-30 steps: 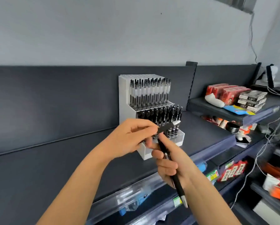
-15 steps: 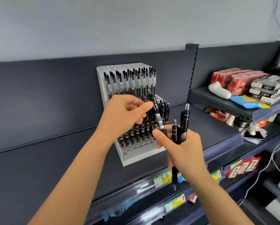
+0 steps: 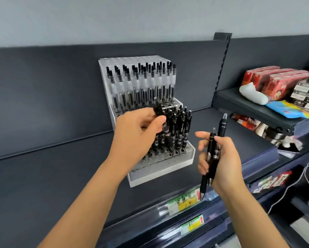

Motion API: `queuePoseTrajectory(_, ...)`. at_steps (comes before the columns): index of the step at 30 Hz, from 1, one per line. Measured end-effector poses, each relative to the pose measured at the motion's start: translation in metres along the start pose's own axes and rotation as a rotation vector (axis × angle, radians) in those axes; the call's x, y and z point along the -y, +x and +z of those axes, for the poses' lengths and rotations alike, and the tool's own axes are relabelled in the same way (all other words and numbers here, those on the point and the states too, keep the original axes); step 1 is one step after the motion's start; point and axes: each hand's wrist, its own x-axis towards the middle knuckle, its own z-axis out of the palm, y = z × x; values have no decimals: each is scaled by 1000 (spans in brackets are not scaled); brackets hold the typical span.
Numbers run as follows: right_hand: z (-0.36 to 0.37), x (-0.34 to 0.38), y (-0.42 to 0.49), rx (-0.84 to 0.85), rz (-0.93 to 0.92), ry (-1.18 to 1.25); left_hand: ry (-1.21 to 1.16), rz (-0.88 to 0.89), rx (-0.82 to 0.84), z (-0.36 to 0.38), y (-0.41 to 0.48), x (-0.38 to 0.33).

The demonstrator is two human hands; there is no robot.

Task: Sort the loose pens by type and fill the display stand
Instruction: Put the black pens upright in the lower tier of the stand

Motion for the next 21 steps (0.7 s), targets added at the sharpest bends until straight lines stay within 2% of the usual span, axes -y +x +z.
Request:
queuePoseTrajectory(4,4,2,10,-45,35,8,135,14,23,10,0,19)
queuePoseTrajectory(7,7,8,14,-65,-25,-11,245,-2,80,16,-2,22)
queuePoseTrajectory(13,9,25,2,0,-162,-185,431,-43,124,33,-3,15)
queuePoseTrajectory(21,17,25,6,97,-211,-172,649,-49,189,25,-1,3)
